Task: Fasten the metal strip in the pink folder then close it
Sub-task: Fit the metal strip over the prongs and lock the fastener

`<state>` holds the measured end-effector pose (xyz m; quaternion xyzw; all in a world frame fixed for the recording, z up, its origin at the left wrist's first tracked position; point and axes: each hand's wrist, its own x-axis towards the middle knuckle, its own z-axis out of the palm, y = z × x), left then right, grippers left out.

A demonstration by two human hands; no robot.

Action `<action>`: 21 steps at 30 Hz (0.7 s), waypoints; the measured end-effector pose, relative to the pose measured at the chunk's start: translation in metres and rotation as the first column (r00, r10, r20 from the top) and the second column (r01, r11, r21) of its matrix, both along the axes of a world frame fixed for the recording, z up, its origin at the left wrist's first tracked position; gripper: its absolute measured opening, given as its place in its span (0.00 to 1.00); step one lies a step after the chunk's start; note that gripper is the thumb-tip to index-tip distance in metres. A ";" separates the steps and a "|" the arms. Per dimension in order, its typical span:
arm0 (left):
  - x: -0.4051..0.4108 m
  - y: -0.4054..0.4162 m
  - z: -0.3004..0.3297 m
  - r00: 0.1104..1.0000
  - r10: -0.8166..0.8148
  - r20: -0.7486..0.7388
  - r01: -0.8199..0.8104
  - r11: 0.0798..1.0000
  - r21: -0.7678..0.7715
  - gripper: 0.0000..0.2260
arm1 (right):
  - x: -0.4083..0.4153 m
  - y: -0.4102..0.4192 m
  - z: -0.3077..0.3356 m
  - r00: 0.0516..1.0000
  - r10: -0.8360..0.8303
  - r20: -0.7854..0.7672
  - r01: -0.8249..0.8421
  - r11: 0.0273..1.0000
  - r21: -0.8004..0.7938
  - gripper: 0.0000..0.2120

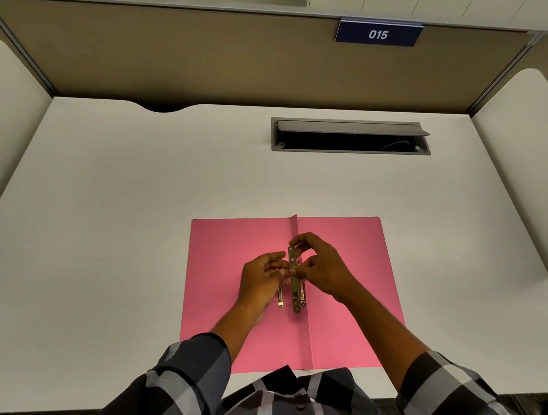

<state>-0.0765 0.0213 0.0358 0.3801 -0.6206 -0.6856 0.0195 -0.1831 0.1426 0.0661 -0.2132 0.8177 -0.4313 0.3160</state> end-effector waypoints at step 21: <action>-0.003 0.009 0.003 0.999 -0.050 0.013 0.049 0.998 0.035 0.15 | 0.000 0.002 -0.001 1.000 -0.001 -0.012 0.001 1.000 -0.003 0.25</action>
